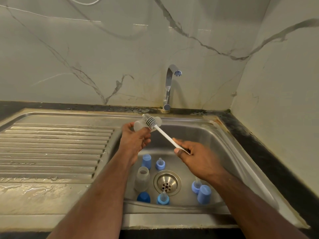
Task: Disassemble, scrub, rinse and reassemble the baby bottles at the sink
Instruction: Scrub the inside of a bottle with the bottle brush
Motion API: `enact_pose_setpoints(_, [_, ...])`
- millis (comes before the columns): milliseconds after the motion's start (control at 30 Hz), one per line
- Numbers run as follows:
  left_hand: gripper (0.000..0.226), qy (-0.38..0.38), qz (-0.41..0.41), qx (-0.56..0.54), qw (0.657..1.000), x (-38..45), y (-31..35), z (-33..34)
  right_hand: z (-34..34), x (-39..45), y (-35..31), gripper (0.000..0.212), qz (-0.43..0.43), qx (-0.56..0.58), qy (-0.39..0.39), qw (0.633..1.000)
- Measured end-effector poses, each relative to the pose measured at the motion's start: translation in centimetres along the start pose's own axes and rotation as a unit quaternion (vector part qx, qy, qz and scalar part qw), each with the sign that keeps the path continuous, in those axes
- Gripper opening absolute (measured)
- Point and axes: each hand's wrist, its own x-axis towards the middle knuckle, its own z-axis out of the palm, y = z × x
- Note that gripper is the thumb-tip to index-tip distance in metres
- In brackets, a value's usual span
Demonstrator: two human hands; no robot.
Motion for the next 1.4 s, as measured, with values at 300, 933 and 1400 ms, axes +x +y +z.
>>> enact_pose_setpoints(300, [0.049,-0.044,-0.008,-0.052,0.998,0.1,0.2,-0.2,-0.3,-0.2,-0.4,0.041,-0.012,-0.006,0.006,1.0])
enact_pose_setpoints(933, [0.042,-0.116,-0.099,-0.163,0.975,-1.2,1.3,-0.4,-0.4,-0.3,-0.4,0.04,-0.016,0.009,0.015,1.0])
enact_pose_setpoints(1400, [0.043,-0.123,-0.082,-0.195,0.97,-0.9,1.6,-0.8,-0.8,-0.3,-0.1,0.04,-0.004,0.005,0.014,1.0])
